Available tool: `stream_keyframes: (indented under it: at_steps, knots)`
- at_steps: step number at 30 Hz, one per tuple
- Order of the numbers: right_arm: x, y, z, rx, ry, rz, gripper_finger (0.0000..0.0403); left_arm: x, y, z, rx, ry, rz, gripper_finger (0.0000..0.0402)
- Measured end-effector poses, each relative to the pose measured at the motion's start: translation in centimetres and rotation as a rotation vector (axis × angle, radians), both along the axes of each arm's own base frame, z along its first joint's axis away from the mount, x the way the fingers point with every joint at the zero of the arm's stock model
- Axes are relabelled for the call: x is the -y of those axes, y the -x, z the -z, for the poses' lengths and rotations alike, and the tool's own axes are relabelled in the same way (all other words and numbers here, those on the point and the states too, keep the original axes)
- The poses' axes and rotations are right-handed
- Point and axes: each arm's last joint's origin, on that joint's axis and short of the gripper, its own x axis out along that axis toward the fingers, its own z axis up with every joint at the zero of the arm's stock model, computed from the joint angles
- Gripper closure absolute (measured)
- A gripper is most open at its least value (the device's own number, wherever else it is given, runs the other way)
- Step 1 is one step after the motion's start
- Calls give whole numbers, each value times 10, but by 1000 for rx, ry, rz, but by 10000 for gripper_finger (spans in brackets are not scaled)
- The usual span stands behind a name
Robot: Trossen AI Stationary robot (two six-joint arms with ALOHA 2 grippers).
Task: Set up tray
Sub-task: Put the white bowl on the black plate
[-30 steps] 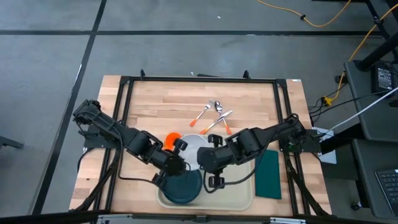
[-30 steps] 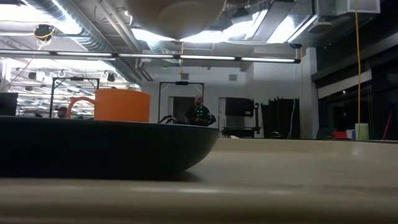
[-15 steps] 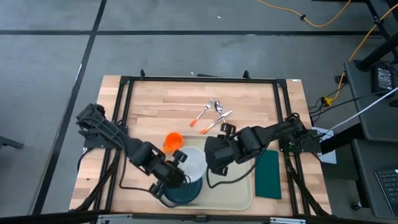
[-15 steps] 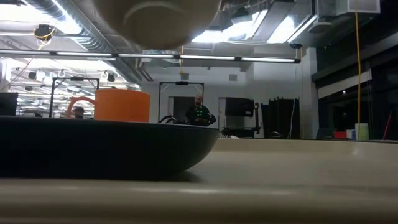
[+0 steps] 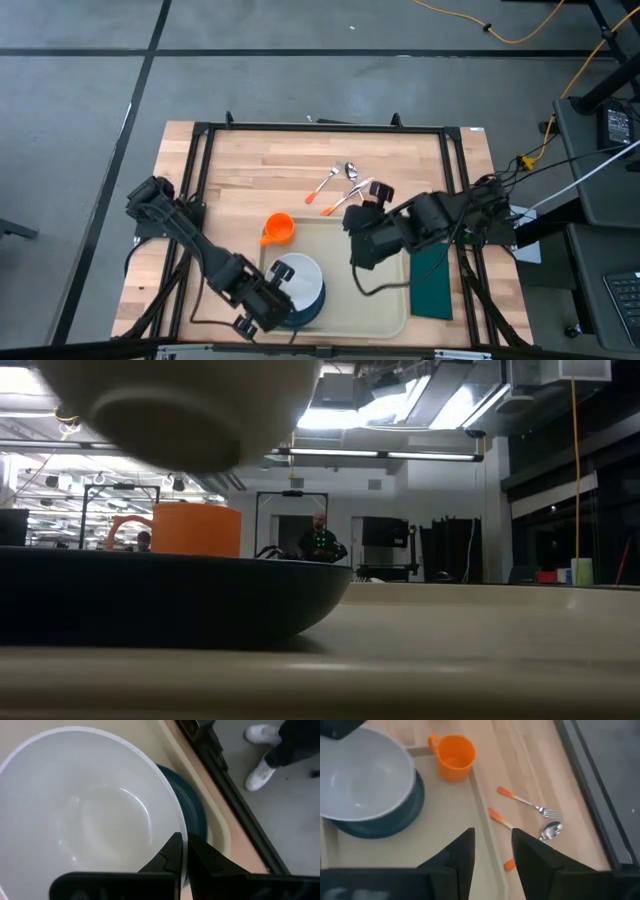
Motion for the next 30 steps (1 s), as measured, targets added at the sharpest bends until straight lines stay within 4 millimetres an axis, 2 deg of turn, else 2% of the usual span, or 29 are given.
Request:
stream_keyframes:
  at_steps: [6,11,23,30]
  knots:
    - [22,17,-23,55,-5,12,269,15,-4,25,-44,-44,-10,400]
    - [28,29,-34,92,-20,12,269,18,-8,36,-57,-66,-33,400]
    - [19,34,-36,94,-25,-24,269,19,-20,63,-145,-66,-44,396]
    - [16,35,-36,88,-15,-48,269,9,-28,60,-163,-24,-87,343]
